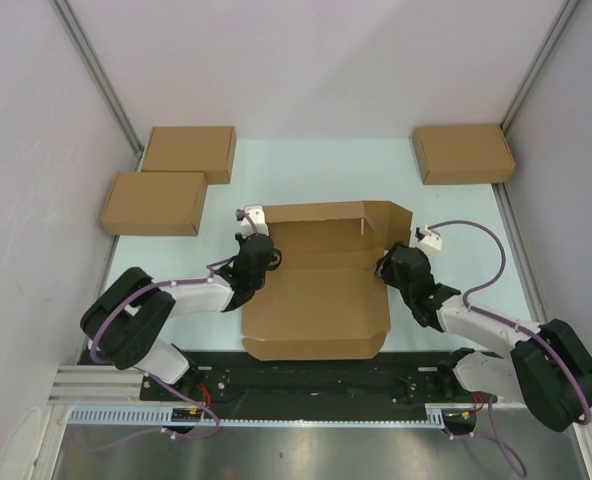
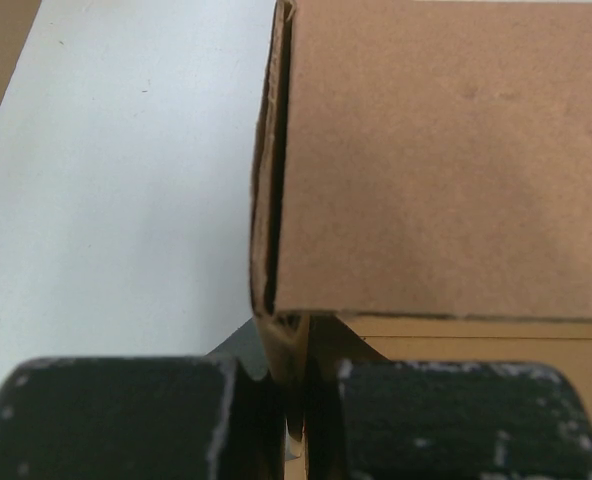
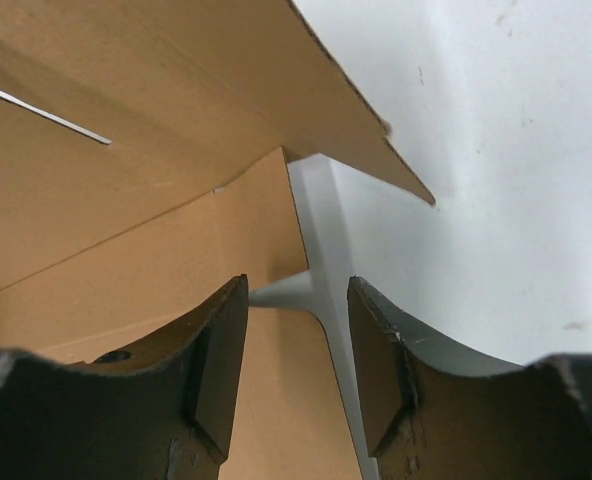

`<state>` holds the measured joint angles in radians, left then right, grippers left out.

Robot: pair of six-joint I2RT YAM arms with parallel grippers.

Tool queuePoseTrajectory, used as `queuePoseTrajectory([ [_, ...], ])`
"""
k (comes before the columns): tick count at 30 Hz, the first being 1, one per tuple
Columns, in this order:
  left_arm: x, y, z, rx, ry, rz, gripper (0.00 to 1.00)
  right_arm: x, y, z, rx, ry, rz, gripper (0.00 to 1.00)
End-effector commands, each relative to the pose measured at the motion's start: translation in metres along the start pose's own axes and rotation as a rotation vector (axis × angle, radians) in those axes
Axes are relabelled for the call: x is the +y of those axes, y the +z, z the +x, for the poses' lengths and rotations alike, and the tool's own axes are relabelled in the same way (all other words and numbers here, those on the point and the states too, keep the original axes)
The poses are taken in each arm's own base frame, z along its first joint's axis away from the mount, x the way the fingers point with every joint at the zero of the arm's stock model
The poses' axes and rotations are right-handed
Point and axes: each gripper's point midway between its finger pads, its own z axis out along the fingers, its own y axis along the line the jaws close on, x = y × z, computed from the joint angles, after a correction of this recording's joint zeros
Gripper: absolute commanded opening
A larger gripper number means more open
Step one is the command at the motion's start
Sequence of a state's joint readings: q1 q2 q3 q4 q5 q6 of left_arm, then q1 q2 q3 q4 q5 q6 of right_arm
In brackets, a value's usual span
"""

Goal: Fold the paper box

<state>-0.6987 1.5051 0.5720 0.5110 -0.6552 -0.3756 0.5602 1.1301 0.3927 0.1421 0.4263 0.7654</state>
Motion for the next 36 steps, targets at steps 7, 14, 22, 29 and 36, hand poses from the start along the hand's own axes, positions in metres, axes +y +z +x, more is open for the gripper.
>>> queuePoseTrajectory([
  [7, 0.004, -0.003, 0.001, -0.001, 0.034, -0.019, 0.00, 0.011, 0.022, -0.013, -0.083, -0.008, -0.023, 0.45],
  [14, 0.005, -0.003, 0.004, 0.004, 0.045, -0.021, 0.00, 0.012, 0.031, -0.005, -0.069, -0.022, -0.030, 0.39],
  [22, 0.004, -0.002, 0.005, 0.006, 0.064, -0.021, 0.00, 0.021, 0.031, -0.010, -0.092, -0.040, -0.057, 0.19],
  [29, 0.000, 0.000, 0.006, 0.008, 0.073, -0.015, 0.00, 0.041, 0.024, -0.014, -0.097, -0.057, -0.109, 0.10],
  [36, -0.001, 0.001, 0.007, 0.010, 0.074, -0.013, 0.00, 0.061, 0.023, 0.010, -0.048, -0.087, -0.166, 0.09],
])
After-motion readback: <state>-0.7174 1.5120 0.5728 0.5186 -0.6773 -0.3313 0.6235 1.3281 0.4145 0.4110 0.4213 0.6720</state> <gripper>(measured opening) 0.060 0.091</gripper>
